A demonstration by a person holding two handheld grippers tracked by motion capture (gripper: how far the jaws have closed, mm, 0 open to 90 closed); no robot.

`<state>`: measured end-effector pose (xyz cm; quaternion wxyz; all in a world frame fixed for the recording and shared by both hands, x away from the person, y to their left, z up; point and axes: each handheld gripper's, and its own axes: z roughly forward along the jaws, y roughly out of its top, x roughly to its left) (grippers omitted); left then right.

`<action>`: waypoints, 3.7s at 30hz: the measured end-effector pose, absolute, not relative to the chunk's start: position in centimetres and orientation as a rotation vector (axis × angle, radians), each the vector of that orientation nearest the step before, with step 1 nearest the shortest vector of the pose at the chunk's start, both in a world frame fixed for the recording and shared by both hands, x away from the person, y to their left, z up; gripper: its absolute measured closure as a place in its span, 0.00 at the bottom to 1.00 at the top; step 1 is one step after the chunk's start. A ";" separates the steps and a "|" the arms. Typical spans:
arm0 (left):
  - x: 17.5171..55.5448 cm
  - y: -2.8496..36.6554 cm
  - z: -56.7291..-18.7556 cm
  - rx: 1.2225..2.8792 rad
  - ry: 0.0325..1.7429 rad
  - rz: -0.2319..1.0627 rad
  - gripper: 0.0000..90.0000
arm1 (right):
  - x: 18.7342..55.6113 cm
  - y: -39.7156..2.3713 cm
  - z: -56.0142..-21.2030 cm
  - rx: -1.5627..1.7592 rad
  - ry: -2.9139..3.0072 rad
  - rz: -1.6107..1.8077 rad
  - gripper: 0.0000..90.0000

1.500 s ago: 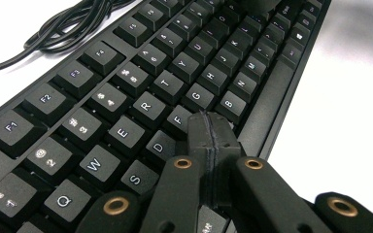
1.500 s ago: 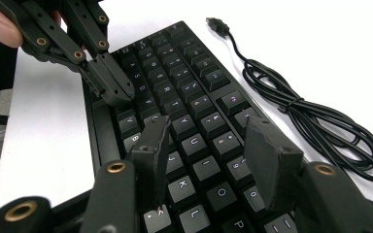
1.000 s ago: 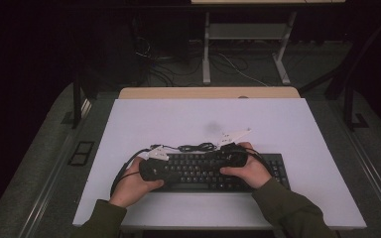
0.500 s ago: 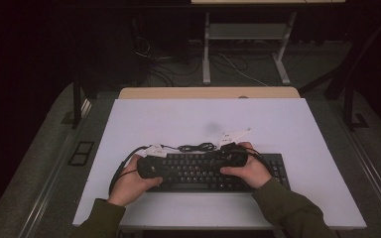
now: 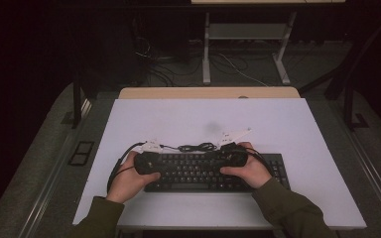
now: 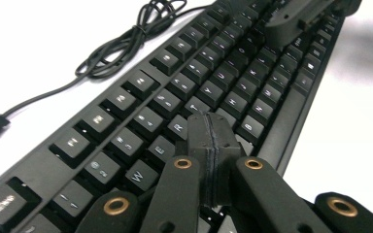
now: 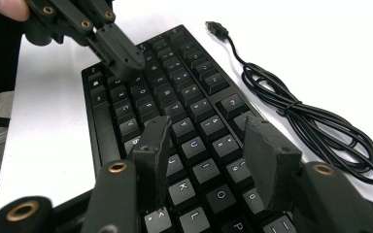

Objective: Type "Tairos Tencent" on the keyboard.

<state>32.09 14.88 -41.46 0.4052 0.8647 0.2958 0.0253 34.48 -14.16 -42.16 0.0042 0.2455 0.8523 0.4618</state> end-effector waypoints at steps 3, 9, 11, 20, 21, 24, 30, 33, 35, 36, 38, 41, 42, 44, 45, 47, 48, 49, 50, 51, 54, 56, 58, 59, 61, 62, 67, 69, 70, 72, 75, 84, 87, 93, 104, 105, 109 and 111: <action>32.3 15.0 -41.5 2.174 0.761 0.071 0.99 | 34.5 -14.2 -42.2 0.769 2.671 1.446 0.58; 32.8 15.1 -41.7 2.163 0.771 0.087 0.99 | 34.5 -14.1 -42.2 0.768 2.670 1.446 0.58; 32.9 15.1 -41.8 2.160 0.775 0.090 0.99 | 34.5 -14.1 -42.2 0.768 2.670 1.446 0.58; 33.3 14.7 -42.6 2.174 0.780 0.099 0.99 | 34.5 -14.2 -42.2 0.771 2.672 1.446 0.58; 33.4 14.7 -42.7 2.174 0.780 0.100 0.99 | 34.5 -14.2 -42.2 0.772 2.671 1.446 0.58; 33.4 14.6 -42.9 2.185 0.781 0.104 0.99 | 34.5 -14.2 -42.2 0.771 2.672 1.446 0.58; 33.4 14.6 -43.0 2.193 0.777 0.107 0.99 | 34.5 -14.2 -42.3 0.775 2.674 1.445 0.58; 33.4 14.5 -43.0 2.192 0.777 0.105 0.99 | 34.5 -14.2 -42.3 0.770 2.672 1.445 0.58; 33.4 14.5 -43.2 2.199 0.779 0.104 0.99 | 34.5 -14.2 -42.2 0.772 2.671 1.445 0.58; 33.4 14.5 -43.2 2.192 0.783 0.099 0.99 | 34.5 -14.2 -42.2 0.773 2.670 1.444 0.58; 33.4 14.5 -43.2 2.192 0.781 0.100 0.99 | 34.5 -14.2 -42.2 0.772 2.669 1.447 0.58; 33.4 14.5 -43.1 2.203 0.772 0.107 0.99 | 34.5 -14.2 -42.2 0.774 2.669 1.447 0.58; 33.3 14.5 -43.0 2.187 0.779 0.104 0.99 | 34.5 -14.2 -42.2 0.772 2.668 1.449 0.58; 33.3 14.6 -42.9 2.189 0.774 0.108 0.99 | 34.6 -14.2 -42.1 0.767 2.667 1.450 0.58; 33.3 14.6 -42.8 2.185 0.776 0.107 0.99 | 34.6 -14.3 -42.1 0.768 2.667 1.450 0.58; 33.2 14.7 -42.8 2.185 0.773 0.109 0.99 | 34.6 -14.3 -42.1 0.768 2.666 1.449 0.58; 33.2 14.7 -42.7 2.187 0.771 0.110 0.99 | 34.6 -14.3 -42.1 0.767 2.664 1.449 0.58; 33.2 14.7 -42.7 2.176 0.776 0.107 0.99 | 34.6 -14.3 -42.1 0.767 2.664 1.450 0.58; 33.2 14.8 -42.6 2.174 0.774 0.105 0.99 | 34.6 -14.3 -42.1 0.773 2.664 1.452 0.58; 33.1 14.8 -42.6 2.173 0.773 0.107 0.99 | 34.6 -14.3 -42.1 0.771 2.664 1.450 0.58; 33.0 14.8 -42.3 2.154 0.776 0.105 0.96 | 34.6 -14.3 -42.0 0.773 2.663 1.450 0.59; 32.9 14.8 -42.2 2.144 0.775 0.108 0.92 | 34.6 -14.3 -42.0 0.773 2.668 1.453 0.60; 32.8 14.9 -42.1 2.141 0.772 0.110 0.88 | 34.5 -14.3 -42.0 0.775 2.673 1.456 0.63; 32.7 14.9 -42.1 2.135 0.775 0.109 0.86 | 34.5 -14.3 -42.0 0.777 2.677 1.460 0.64; 32.6 14.9 -42.1 2.126 0.778 0.109 0.81 | 34.5 -14.3 -42.0 0.779 2.681 1.466 0.67; 32.6 14.9 -42.1 2.129 0.777 0.105 0.78 | 34.5 -14.3 -41.9 0.781 2.687 1.469 0.70; 32.4 15.0 -41.9 2.119 0.765 0.120 0.68 | 34.4 -14.2 -41.9 0.788 2.723 1.478 0.80; 32.3 15.0 -41.8 2.106 0.767 0.125 0.63 | 34.3 -14.1 -41.8 0.777 2.736 1.475 0.84; 32.3 15.0 -41.8 2.106 0.764 0.126 0.61 | 34.3 -14.0 -41.8 0.781 2.747 1.476 0.86; 32.2 15.0 -41.7 2.102 0.770 0.132 0.58 | 34.2 -13.9 -41.8 0.772 2.763 1.470 0.90; 32.3 15.1 -41.8 2.096 0.770 0.137 0.53 | 34.1 -13.8 -41.8 0.763 2.782 1.463 0.96; 32.2 15.2 -41.7 2.090 0.766 0.142 0.46 | 33.5 -12.9 -41.9 0.743 2.829 1.460 1.00; 32.2 15.2 -41.7 2.089 0.763 0.142 0.46 | 33.2 -12.5 -42.1 0.732 2.846 1.448 1.00; 32.2 15.2 -41.7 2.086 0.761 0.142 0.45 | 33.0 -11.9 -42.7 0.721 2.876 1.418 1.00; 32.2 15.1 -41.7 2.092 0.760 0.132 0.44 | 32.7 -11.2 -43.4 0.708 2.890 1.362 1.00; 32.2 15.0 -41.7 2.092 0.759 0.131 0.44 | 32.7 -11.2 -43.4 0.707 2.889 1.356 1.00; 32.2 15.0 -41.8 2.092 0.755 0.130 0.44 | 32.7 -11.1 -43.5 0.706 2.887 1.350 0.99; 32.2 15.0 -41.8 2.093 0.753 0.130 0.44 | 32.6 -11.0 -43.6 0.710 2.888 1.345 0.99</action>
